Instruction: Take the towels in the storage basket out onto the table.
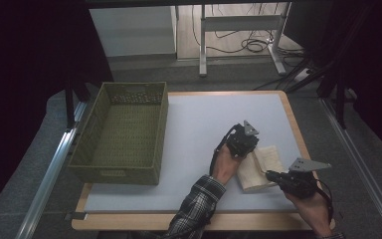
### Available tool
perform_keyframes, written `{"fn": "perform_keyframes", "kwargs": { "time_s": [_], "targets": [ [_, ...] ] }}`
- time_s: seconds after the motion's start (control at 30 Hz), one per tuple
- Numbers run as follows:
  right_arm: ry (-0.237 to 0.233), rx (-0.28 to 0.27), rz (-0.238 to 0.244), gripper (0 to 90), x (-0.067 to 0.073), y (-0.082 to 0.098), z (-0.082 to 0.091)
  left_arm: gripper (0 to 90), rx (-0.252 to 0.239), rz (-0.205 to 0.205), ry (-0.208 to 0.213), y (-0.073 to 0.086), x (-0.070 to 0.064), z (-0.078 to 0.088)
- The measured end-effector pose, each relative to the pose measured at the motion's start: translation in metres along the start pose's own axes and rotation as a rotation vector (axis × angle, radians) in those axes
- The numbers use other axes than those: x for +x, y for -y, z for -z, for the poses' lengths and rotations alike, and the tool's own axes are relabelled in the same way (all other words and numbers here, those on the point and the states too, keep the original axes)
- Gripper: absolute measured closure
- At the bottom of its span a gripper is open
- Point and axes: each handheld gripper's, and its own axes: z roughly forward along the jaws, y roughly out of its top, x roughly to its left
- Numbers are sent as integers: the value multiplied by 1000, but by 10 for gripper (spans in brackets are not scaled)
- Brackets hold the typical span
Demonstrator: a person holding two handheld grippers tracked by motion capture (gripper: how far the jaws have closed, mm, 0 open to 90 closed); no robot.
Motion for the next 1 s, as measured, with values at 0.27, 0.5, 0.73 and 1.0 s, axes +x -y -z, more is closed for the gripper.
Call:
{"fn": "perform_keyframes", "kwargs": {
  "time_s": [0.27,0.5,0.73,1.0],
  "targets": [
    [31,0,-34,857,-14,9,9,854,14,-33,-2,-10,-10,-17],
    [59,20,-47,851,-23,18,4,851,39,-26,-2,-10,-14,-36],
    [80,18,-65,844,-26,25,5,825,57,-34,-1,-11,-17,-45],
    [116,30,-70,767,-29,30,6,536,10,-4,-11,-13,-14,-38]
  ]
}}
